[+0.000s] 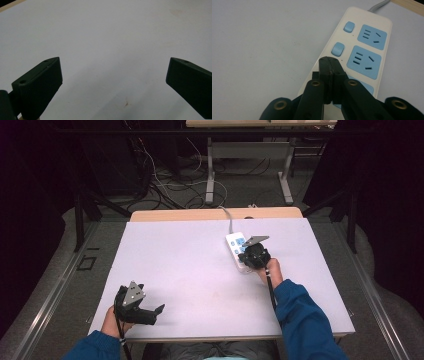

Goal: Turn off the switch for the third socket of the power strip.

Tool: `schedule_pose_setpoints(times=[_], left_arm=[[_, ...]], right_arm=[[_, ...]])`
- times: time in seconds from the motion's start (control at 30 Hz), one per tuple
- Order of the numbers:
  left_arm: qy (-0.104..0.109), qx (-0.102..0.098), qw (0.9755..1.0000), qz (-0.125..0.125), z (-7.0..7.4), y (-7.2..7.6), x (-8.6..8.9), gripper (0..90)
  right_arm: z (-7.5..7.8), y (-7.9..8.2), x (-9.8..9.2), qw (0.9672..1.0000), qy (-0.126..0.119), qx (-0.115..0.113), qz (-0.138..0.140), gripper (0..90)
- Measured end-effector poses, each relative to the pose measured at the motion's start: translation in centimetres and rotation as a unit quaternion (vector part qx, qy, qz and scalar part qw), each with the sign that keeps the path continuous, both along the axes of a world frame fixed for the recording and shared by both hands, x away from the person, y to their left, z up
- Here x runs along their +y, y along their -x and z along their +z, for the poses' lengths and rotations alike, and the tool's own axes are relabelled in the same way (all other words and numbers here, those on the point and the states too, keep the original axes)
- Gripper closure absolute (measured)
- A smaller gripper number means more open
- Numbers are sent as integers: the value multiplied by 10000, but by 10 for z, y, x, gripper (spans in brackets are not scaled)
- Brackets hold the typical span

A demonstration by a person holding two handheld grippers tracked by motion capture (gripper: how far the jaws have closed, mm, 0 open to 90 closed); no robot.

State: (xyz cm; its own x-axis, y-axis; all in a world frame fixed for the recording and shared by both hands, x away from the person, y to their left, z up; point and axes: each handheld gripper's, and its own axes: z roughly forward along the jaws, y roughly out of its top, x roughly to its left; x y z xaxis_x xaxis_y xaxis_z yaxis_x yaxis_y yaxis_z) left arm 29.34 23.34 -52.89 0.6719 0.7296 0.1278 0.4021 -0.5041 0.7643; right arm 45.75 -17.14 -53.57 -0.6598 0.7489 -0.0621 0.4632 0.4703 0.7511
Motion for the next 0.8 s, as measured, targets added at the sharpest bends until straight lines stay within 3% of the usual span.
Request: schedule_pose_setpoints(times=[0.13, 0.27, 0.8], left_arm=[[20, 22, 10000, 4, 0, 0, 0, 5], [36, 12, 10000, 8, -1, 0, 0, 5], [17, 36, 10000, 3, 0, 0, 0, 6]], right_arm=[[0, 0, -1, 9999, -24, 111, 22, 900], [-1, -1, -2, 10000, -60, -6, 40, 900], [-2, 0, 0, 10000, 17, -49, 25, 900]])
